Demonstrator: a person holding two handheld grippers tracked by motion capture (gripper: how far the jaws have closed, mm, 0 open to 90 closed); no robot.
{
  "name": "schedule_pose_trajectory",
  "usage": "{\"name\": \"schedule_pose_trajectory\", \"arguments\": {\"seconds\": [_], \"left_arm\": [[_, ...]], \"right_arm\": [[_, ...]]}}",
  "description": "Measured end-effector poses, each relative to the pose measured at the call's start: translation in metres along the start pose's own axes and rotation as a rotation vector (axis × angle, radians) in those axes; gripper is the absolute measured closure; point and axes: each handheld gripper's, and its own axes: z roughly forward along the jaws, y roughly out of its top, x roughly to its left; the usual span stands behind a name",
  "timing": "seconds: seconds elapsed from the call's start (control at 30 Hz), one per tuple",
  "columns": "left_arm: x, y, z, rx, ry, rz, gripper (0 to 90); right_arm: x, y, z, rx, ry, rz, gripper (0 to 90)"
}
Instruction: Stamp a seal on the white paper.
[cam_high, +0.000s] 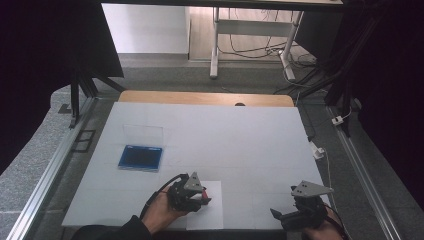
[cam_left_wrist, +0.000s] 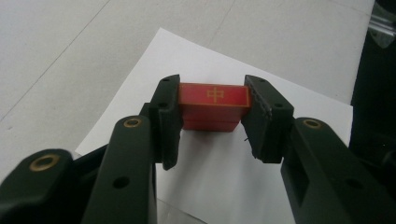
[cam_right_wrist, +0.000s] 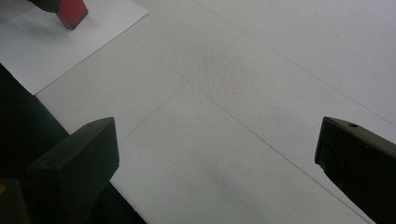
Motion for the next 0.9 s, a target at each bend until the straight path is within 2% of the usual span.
{"name": "schedule_pose_trajectory", "arguments": {"seconds": [0.17, 0.3, 0.33, 0.4, 0.6, 0.73, 0.9], "left_arm": [[-0.006, -0.001, 0.0, -0.003, 0.034, 0.001, 58.9], [-0.013, 0.001, 0.001, 0.007, 0.077, 0.028, 59.0], [-0.013, 0.001, 0.001, 0.01, 0.076, 0.026, 59.0], [-0.008, 0.0, 0.001, 0.004, 0.045, -0.013, 59.0], [0.0, -0.001, 0.0, 0.001, -0.001, -0.031, 58.9], [-0.004, 0.001, 0.0, 0.014, 0.019, -0.011, 58.9], [-0.002, 0.001, 0.001, 0.009, 0.011, -0.017, 58.8]], "right_arm": [[-0.001, 0.0, 0.0, 0.004, 0.001, 0.002, 0.0], [0.0, 0.0, 0.001, 0.005, 0.001, 0.001, 0.0], [0.0, 0.0, 0.001, 0.006, 0.002, 0.001, 0.0], [0.0, 0.0, 0.001, 0.007, 0.002, 0.001, 0.0], [-0.001, 0.0, 0.001, 0.008, 0.002, 0.003, 0.0], [0.0, 0.0, 0.001, 0.009, 0.003, 0.0, 0.0], [0.0, 0.0, 0.002, 0.01, 0.004, 0.001, 0.0]]}}
